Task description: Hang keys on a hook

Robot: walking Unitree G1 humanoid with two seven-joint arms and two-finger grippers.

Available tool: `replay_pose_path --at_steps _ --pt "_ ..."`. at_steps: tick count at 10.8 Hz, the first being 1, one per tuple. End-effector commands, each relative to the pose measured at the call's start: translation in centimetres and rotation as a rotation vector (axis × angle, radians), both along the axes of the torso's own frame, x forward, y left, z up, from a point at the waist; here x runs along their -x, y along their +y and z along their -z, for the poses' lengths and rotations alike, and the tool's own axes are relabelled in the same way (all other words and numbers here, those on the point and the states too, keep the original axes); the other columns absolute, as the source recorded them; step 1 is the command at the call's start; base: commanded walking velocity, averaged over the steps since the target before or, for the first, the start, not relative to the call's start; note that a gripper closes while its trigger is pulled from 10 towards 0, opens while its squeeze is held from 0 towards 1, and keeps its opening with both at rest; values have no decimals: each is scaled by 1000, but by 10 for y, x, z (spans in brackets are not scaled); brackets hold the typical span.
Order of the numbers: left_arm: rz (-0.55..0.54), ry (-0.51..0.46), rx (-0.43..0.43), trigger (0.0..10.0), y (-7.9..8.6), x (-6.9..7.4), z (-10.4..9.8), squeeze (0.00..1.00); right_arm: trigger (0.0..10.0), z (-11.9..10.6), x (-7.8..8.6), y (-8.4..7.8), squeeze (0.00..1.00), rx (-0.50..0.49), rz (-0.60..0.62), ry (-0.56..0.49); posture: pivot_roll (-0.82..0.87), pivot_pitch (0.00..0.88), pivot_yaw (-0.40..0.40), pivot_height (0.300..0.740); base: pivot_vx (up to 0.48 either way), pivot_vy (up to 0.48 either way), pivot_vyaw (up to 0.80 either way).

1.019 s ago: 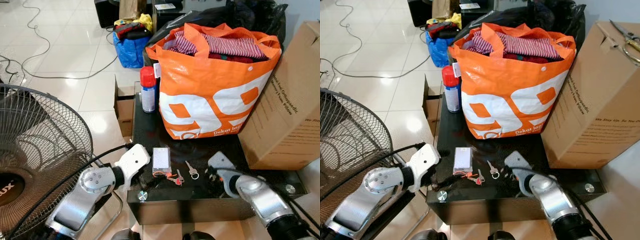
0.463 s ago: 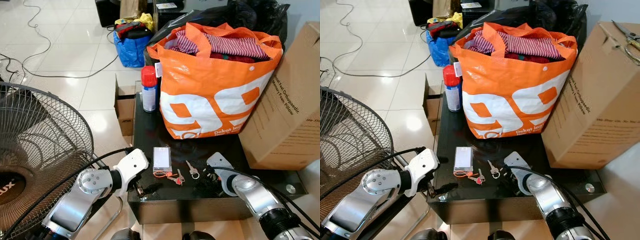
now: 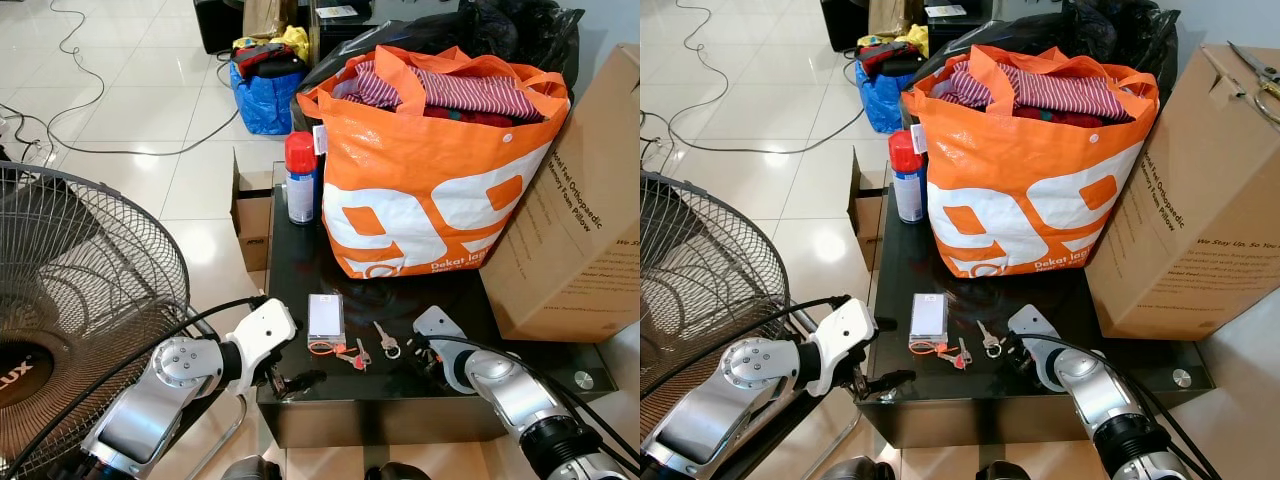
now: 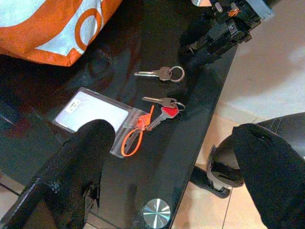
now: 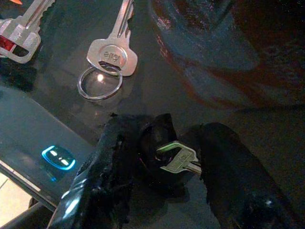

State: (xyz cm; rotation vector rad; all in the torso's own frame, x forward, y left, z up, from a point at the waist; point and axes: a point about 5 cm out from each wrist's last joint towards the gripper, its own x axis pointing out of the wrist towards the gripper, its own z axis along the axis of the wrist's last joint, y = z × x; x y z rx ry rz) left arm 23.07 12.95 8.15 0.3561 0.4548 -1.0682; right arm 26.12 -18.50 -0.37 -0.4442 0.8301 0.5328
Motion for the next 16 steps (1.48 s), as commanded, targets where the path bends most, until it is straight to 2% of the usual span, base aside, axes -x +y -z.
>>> replay_pose_path --at_steps 1,13,14,16 --pt "17 -4 -1 10000 -1 2 -2 0 0 3 3 -10 0 37 10 24 -113 76 6 740 0 0 0" --pt "15 -28 8 10000 -7 -4 -3 0 0 -12 -12 -13 0 -35 69 -87 -126 42 -7 740 0 0 0" --pt "10 -32 10 10000 -7 -5 -3 0 0 -14 -14 -13 0 -59 90 -97 -124 38 -11 740 0 0 0" --pt "-39 -81 23 10000 -4 -11 -8 0 0 -34 -25 -23 0 -207 249 -159 -120 27 -20 740 0 0 0"
